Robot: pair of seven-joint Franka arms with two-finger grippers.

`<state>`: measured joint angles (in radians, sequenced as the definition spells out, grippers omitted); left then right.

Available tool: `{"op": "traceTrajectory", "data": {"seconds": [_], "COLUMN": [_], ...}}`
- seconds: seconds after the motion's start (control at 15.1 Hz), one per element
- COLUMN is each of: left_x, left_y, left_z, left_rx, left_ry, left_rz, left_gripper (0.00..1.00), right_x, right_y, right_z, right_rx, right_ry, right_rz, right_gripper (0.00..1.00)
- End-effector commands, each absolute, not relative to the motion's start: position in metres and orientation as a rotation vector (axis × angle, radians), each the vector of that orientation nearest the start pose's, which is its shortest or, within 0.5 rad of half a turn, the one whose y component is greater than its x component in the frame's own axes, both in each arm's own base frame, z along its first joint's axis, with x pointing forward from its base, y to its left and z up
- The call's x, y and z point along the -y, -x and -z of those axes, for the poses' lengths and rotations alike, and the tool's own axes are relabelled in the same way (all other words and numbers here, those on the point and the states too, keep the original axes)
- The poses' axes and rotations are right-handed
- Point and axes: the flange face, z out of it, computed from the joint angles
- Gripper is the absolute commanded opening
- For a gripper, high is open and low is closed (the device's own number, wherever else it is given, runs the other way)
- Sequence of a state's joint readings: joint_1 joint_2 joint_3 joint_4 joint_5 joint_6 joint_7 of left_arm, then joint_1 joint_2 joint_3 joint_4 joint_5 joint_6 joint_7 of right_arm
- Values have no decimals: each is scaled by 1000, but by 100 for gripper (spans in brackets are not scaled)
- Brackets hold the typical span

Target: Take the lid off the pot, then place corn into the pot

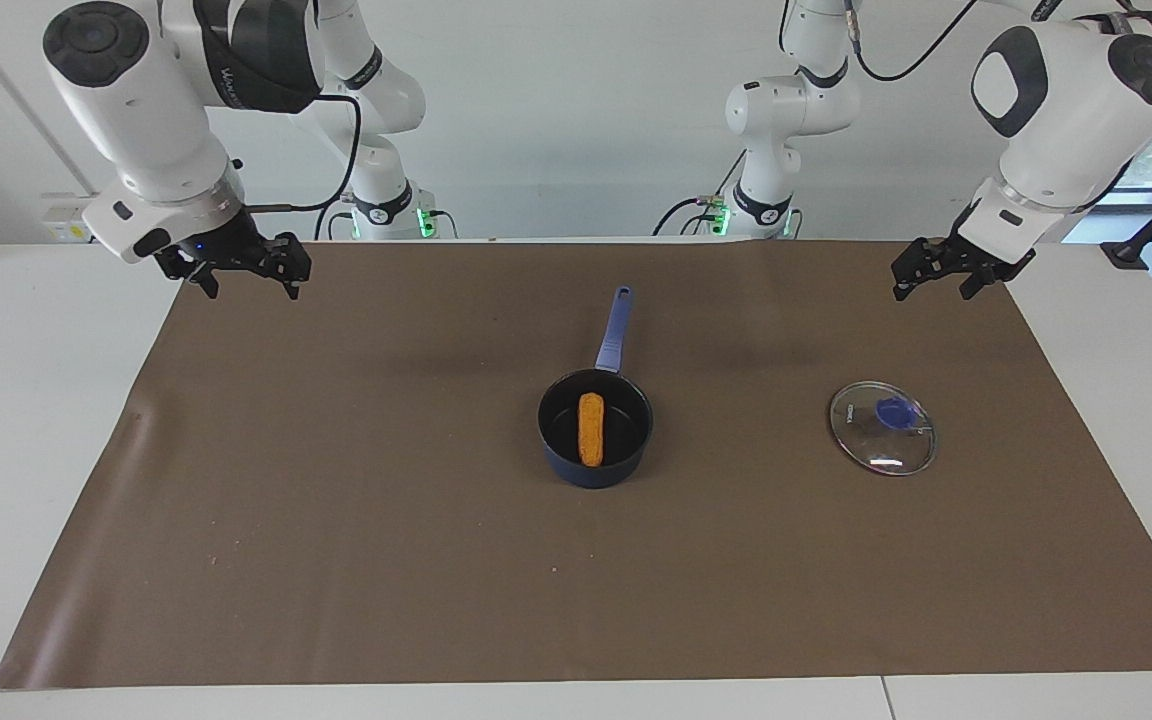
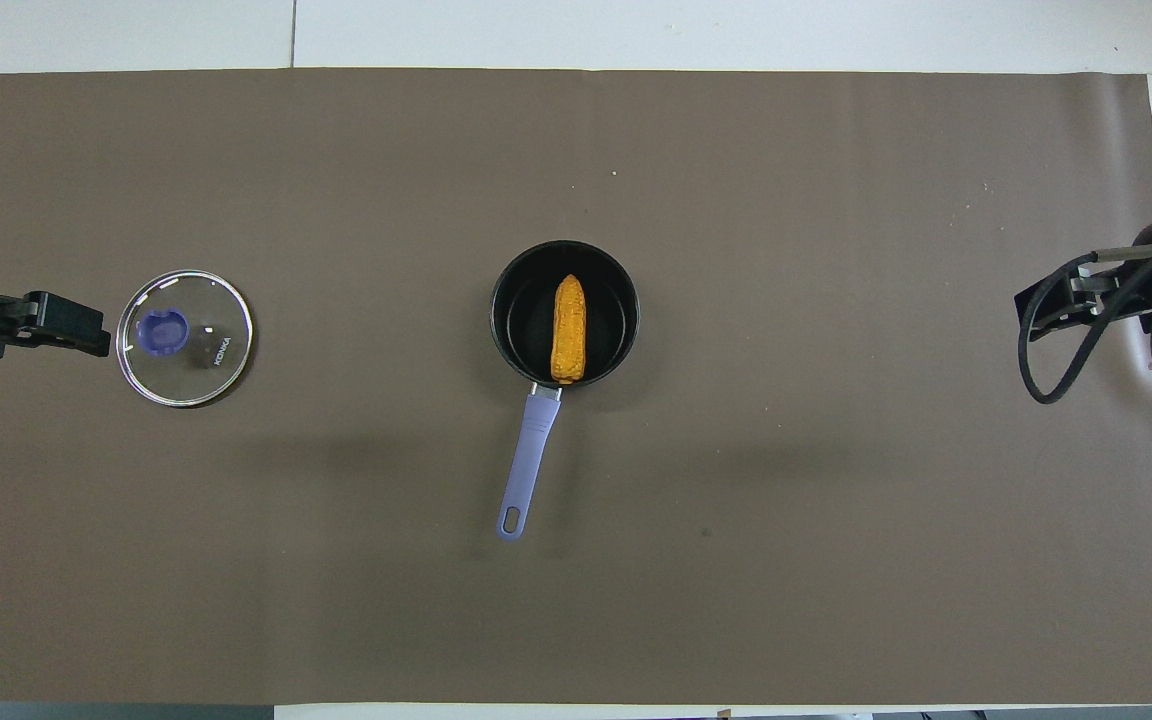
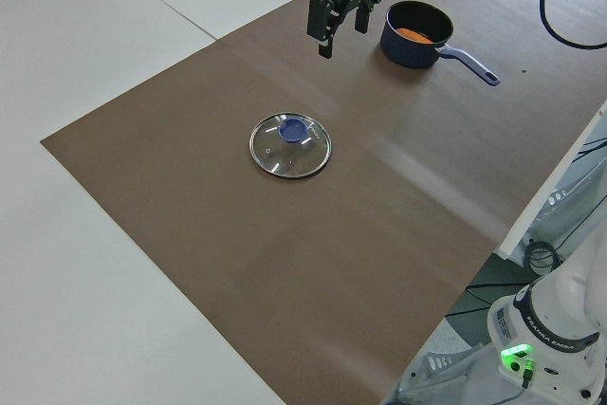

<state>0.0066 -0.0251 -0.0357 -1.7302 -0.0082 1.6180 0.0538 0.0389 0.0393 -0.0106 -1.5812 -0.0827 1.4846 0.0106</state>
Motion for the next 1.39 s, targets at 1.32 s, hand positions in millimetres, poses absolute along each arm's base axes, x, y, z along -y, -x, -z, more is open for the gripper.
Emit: {"op": "traceTrajectory", "data": {"seconds": [1.32], "left_x": [34], "left_y": [-546], "left_z": [-581], "left_rx": [-126], "left_ry": [3110], "left_rz": [-138], "left_gripper": [100], "right_x": [33], "right_y": [-550], "right_z": [-588], "right_rx": [-13], "right_ry": [3170], "right_rz": [-156], "right_gripper": [100]}}
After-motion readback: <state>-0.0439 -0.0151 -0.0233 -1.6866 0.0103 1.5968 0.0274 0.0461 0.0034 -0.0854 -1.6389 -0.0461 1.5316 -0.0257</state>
